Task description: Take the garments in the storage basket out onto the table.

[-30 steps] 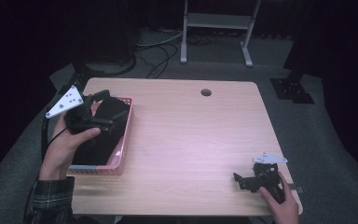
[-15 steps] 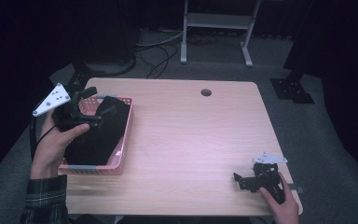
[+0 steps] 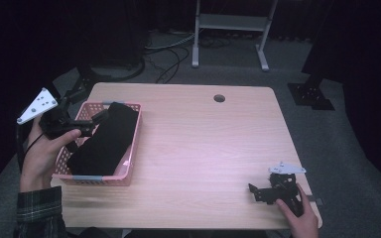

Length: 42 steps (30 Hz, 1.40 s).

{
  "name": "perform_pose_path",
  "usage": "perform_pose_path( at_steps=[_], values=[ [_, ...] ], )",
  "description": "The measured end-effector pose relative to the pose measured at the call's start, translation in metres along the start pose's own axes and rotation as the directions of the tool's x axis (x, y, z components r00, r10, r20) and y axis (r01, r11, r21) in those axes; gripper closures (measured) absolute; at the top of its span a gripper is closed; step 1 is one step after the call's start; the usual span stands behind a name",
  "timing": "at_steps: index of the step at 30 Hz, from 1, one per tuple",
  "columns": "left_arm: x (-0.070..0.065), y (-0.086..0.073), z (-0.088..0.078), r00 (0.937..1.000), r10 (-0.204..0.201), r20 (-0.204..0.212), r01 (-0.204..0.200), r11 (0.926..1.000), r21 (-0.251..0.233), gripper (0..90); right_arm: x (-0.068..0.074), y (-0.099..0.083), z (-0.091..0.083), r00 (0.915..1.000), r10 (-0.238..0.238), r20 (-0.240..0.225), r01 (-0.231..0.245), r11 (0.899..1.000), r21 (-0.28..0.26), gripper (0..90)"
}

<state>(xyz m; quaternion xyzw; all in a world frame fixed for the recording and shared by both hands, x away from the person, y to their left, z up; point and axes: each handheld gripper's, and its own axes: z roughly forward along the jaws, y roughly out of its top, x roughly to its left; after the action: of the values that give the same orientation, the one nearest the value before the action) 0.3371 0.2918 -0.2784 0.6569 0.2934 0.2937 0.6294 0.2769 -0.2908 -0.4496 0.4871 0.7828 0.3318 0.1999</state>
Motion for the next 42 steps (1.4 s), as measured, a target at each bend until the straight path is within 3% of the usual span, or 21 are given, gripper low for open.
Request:
perform_pose_path(
  at_steps=[15,24,42],
  values=[
    [0.014,0.001,-0.009,0.9984,0.022,-0.052,-0.021,0.9997,0.008,0.0,0.000,0.000,0.000,1.0000,0.000,0.000,0.000,1.000,0.000,0.0],
    [0.024,-0.008,-0.006,0.9941,0.028,-0.105,-0.022,0.9981,0.058,0.0,0.000,0.000,0.000,1.0000,0.000,0.000,0.000,1.000,0.000,0.0],
    [0.030,-0.027,0.005,0.9944,0.017,-0.104,0.000,0.9869,0.161,0.0,0.000,0.000,0.000,1.0000,0.000,0.000,0.000,1.000,0.000,0.0]
  ],
)
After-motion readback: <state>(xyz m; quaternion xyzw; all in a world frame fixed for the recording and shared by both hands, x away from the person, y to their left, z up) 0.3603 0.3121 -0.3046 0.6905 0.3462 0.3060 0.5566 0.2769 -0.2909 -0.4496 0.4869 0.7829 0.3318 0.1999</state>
